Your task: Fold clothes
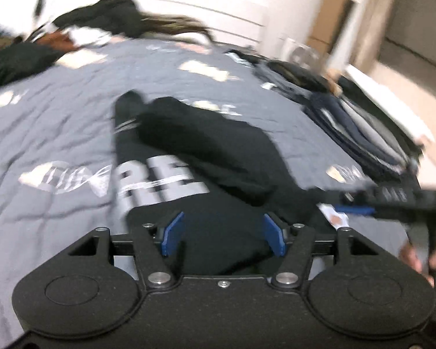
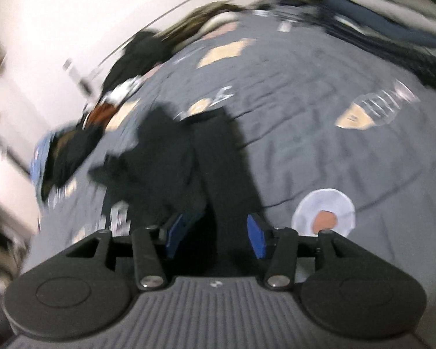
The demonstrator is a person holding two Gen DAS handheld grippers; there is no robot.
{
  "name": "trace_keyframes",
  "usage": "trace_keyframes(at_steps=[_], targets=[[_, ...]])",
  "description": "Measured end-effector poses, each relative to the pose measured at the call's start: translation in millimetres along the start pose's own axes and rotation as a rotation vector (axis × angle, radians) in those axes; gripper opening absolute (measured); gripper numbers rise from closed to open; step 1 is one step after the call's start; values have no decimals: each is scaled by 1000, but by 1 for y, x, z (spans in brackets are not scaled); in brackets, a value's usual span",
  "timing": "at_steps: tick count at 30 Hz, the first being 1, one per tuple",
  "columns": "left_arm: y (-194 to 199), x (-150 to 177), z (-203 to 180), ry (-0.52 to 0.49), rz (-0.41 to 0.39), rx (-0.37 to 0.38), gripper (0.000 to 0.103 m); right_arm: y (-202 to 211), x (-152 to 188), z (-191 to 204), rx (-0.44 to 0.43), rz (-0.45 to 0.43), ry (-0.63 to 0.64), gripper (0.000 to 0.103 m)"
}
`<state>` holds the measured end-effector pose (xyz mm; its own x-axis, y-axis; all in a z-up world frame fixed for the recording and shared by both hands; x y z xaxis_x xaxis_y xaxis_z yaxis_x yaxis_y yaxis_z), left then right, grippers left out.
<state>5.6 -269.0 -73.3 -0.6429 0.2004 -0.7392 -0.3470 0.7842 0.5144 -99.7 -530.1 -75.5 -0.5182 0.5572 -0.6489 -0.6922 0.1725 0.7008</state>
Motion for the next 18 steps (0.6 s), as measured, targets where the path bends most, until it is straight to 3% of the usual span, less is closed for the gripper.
trace_keyframes(at_steps=[3, 6, 15, 18], targets=[[4, -6, 22, 94, -26, -18, 59, 0, 8, 20, 22, -42, 123, 51], [14, -12, 31, 133, -50, -18, 59, -3, 12, 31, 28, -47, 164, 52], [15, -15, 37, 189, -62, 4, 59, 11, 10, 35, -8, -113, 186, 53], [14, -14, 39, 199, -60, 0, 59, 25, 4, 36, -76, -164, 177, 53]])
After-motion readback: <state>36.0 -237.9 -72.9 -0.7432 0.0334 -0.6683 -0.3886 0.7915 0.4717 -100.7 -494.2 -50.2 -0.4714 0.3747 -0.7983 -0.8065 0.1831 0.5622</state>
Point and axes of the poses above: each gripper's, at about its wrist camera, not at the fingertips, and y roughly against the way its jaws point, z to its left, x to its underside, the point moved 4 cm from there along -y, roughly the way its jaws point, and after that the axes turned 13 degrees about x, right-handed, at the moved point
